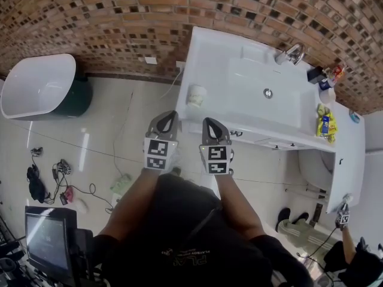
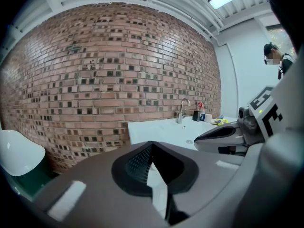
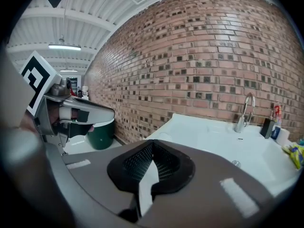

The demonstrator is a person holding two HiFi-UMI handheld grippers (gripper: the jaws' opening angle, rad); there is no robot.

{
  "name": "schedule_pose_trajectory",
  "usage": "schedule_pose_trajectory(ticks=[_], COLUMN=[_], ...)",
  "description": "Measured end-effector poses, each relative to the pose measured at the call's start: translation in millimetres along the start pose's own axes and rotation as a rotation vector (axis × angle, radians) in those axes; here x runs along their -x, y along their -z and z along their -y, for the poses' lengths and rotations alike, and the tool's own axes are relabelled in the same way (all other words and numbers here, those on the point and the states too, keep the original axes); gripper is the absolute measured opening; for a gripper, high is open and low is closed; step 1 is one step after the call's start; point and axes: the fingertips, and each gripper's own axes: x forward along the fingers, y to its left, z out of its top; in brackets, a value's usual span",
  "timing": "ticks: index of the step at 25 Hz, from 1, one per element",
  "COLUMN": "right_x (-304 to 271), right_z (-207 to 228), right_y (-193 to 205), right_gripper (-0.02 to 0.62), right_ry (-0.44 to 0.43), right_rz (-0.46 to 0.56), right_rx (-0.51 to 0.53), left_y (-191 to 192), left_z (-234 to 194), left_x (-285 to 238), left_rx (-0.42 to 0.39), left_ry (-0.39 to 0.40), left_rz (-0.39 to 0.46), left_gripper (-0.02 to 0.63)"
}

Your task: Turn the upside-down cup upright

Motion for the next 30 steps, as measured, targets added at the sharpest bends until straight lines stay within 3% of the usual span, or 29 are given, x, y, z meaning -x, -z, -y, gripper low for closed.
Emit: schedule_pose_trajectory(ticks=[6, 11, 18, 21, 25, 30], right_x=[-39, -62, -90, -98, -111, -130], right_z=[25, 29, 41, 47, 53, 56], right_y=[-6, -6, 16, 22, 34, 36], right_gripper=[0.014, 0.014, 0.014, 0.023, 0.164, 0.257], right_ry=[0.083, 0.092, 0.097, 0.056, -0.032, -0.104], right_rz=[-0.051, -0.089, -0.189, -0.228, -0.298, -0.351], right_rx=[-0.036, -0.071, -0.261, -0.394, -0.611, -0.711], left_y=[-4, -8, -17, -21, -23, -26], left_z=[-31, -49, -55, -60, -61, -67], left_x=[-28, -48, -74, -84, -95, -105], left_rx=[0.008, 0.011, 0.007, 0.008, 0.009, 0.012], left_ry=[0.006, 0.023, 0.07, 0.079, 0.101, 0.117], left_rz=[-0.012, -0.01, -0.001, 0.001, 0.003, 0.004], left_gripper=[-0.002, -0.002, -0.002, -0.002, -0.002, -0.002])
